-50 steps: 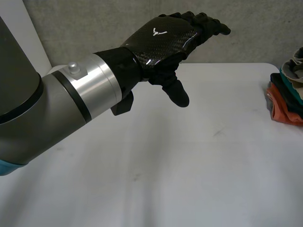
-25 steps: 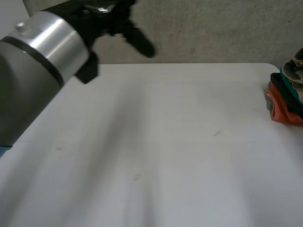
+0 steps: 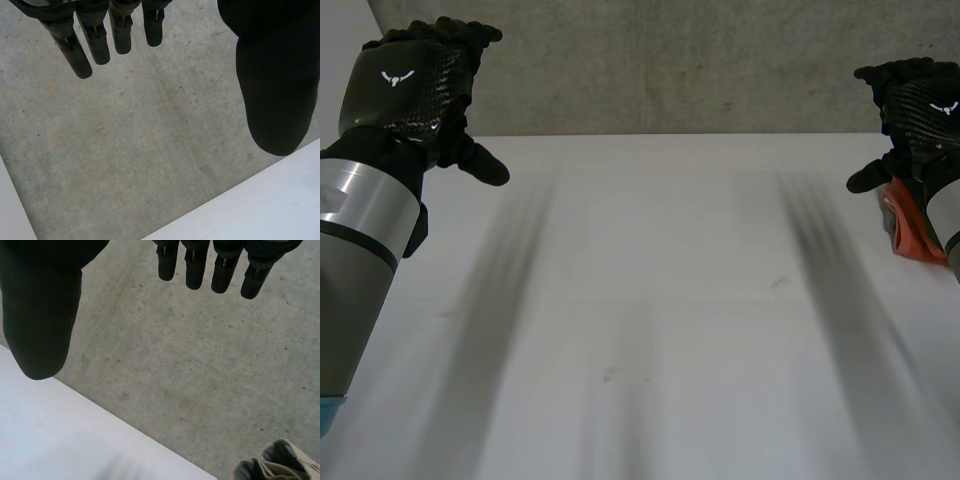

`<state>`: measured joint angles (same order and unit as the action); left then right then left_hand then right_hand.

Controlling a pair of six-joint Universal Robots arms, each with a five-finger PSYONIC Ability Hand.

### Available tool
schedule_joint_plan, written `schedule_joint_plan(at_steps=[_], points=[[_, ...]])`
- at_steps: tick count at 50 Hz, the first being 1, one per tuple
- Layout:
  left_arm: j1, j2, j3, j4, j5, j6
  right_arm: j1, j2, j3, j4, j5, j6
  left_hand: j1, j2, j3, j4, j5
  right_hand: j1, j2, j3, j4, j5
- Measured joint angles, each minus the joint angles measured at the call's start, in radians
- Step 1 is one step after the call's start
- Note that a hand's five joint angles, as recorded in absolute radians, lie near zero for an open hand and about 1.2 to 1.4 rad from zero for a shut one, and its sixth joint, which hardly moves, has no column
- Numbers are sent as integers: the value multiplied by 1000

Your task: Fold the laundry.

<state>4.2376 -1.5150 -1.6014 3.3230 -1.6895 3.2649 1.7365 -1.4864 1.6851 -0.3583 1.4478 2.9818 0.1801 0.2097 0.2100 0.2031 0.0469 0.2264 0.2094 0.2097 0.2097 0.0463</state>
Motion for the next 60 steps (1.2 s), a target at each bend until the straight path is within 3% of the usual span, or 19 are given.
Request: schedule_joint_plan(at_steps=[23,28,31,35,41,60], points=[[25,-16,5,-7,7,9,32,-8,1,-2,12,-2,1,0,0,0,0,0,0,0,0,0],[133,-155,46,10,13,145,32,-8,7,1,11,-5,0,-2,0,0,0,0,0,0,0,0],[230,-320,89,24,11,339,32,-6,13,3,9,-13,0,-2,0,0,-1,0,0,0,0,0],[303,-483,132,45,-1,563,31,-1,21,4,8,-35,0,-2,0,0,-1,0,0,0,0,0],[373,-622,169,71,-36,730,29,5,30,4,9,-71,0,-2,0,0,-1,0,0,0,0,0],[434,-704,231,222,-47,625,29,37,54,-5,10,-85,0,-2,0,0,-1,0,0,0,0,0]])
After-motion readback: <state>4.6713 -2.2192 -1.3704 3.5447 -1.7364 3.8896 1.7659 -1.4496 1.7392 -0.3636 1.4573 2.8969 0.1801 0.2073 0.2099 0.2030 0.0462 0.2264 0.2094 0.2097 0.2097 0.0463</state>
